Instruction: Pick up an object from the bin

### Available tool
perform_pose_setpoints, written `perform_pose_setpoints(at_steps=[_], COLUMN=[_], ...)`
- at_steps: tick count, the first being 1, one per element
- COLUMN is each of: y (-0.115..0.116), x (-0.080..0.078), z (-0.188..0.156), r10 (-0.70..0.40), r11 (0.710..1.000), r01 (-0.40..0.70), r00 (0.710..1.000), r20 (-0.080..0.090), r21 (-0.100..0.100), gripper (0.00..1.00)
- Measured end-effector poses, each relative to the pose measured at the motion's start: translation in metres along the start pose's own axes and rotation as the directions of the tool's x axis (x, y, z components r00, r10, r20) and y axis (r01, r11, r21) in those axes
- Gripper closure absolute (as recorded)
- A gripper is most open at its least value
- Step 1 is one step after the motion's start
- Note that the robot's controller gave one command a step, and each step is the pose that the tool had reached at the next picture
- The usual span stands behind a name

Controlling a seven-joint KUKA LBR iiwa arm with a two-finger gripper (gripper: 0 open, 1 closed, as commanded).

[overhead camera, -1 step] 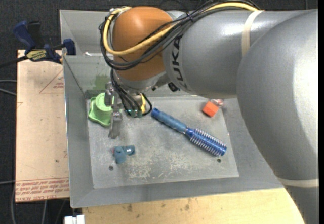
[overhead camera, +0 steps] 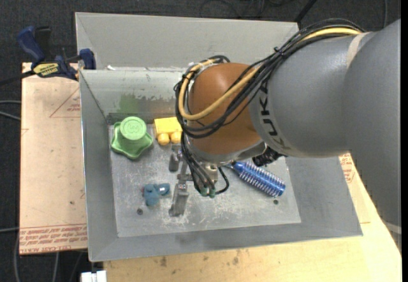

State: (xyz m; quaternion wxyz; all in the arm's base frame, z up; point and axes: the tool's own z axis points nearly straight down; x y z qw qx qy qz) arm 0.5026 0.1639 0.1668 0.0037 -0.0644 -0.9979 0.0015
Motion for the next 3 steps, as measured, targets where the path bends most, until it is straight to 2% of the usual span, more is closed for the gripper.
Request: perform_pose_setpoints(at_steps=[1, 2, 3], y=[0.013, 0.014, 0.036], x=[-0.007, -0.008, 0.015], z=[0.102, 0.097, -0.080], r10=[-0.072, -0.071, -0.087], r11=[0.997, 0.997, 0.996], r01=[0.072, 0.071, 0.087], r00=[0.997, 0.997, 0.996], r20=[0.002, 0.007, 0.016], r21=[-0.001, -0.004, -0.008], gripper=[0.00, 1.00, 1.00])
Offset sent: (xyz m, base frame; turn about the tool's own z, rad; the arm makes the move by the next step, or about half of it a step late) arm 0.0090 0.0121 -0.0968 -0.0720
